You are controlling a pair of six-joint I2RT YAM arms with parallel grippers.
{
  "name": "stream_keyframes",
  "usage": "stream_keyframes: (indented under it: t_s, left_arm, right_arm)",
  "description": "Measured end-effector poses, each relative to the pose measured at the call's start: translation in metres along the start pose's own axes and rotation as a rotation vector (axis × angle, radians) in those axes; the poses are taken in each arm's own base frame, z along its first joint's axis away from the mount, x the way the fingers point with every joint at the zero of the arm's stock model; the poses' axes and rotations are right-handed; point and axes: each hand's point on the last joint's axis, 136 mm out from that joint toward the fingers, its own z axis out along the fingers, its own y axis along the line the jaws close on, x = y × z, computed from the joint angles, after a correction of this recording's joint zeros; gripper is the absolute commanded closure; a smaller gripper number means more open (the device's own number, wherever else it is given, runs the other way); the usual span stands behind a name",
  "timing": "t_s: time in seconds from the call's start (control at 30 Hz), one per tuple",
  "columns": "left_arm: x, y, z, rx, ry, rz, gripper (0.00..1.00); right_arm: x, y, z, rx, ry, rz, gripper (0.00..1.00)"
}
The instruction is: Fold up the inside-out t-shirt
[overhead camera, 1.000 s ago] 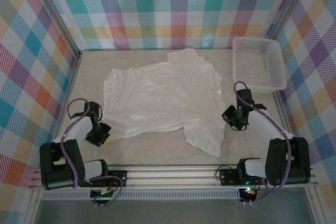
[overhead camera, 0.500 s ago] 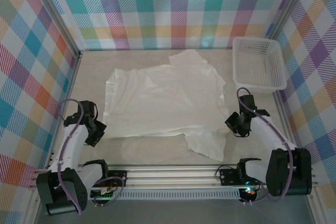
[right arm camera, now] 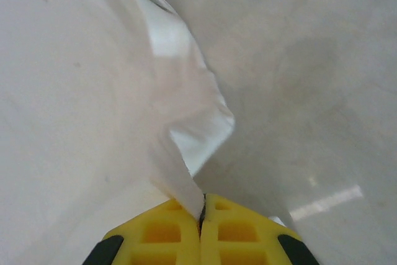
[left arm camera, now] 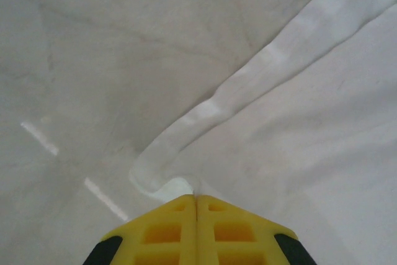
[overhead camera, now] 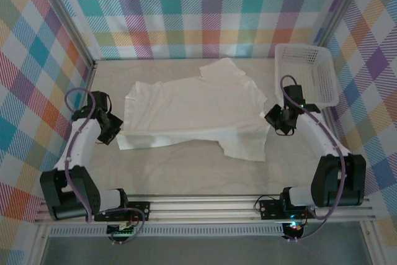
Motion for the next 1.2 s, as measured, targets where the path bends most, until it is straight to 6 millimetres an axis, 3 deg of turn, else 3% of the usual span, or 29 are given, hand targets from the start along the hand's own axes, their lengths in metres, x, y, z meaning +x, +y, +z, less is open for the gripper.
stream_keyframes:
  t_s: [0.2,0.37,0.43,0.53,0.67,0.83,0.93,1.0,1.07,1.2]
  left_arm:
    - [-0.023,-0.024,0.029,-0.011,0.002,0.019,1.00]
    - [-0.025,-0.024,0.056,-0.053,0.023,0.023,1.00]
    - [-0.025,-0.026,0.070,-0.069,0.040,0.029,0.78]
    - [-0.028,-0.030,0.085,-0.073,0.049,0.047,0.55]
    - [-0.032,-0.035,0.077,-0.048,0.032,0.059,0.50]
    - [-0.039,-0.062,0.031,0.070,-0.059,0.094,0.56]
    - [-0.024,-0.109,0.012,0.163,-0.071,0.177,0.76]
    - [-0.011,-0.141,0.016,0.205,-0.051,0.226,0.90]
    - [0.002,-0.166,0.032,0.221,-0.024,0.264,0.97]
    - [0.011,-0.168,0.091,0.142,0.036,0.283,1.00]
  right_arm:
    - [-0.030,0.025,0.016,-0.011,-0.006,-0.008,1.00]
    - [-0.045,0.039,0.034,-0.018,0.005,-0.028,1.00]
    - [-0.048,0.041,0.044,-0.011,0.022,-0.030,0.91]
    - [-0.047,0.040,0.058,-0.005,0.055,-0.031,0.66]
    - [-0.045,0.042,0.048,-0.016,0.055,-0.042,0.58]
    - [-0.040,0.055,-0.003,-0.081,-0.059,-0.092,0.63]
    - [-0.032,0.079,-0.007,-0.112,-0.072,-0.170,0.74]
    - [-0.029,0.093,0.014,-0.111,-0.046,-0.205,0.86]
    - [-0.028,0.099,0.047,-0.084,-0.005,-0.222,0.93]
    - [-0.022,0.081,0.111,0.016,0.087,-0.226,0.95]
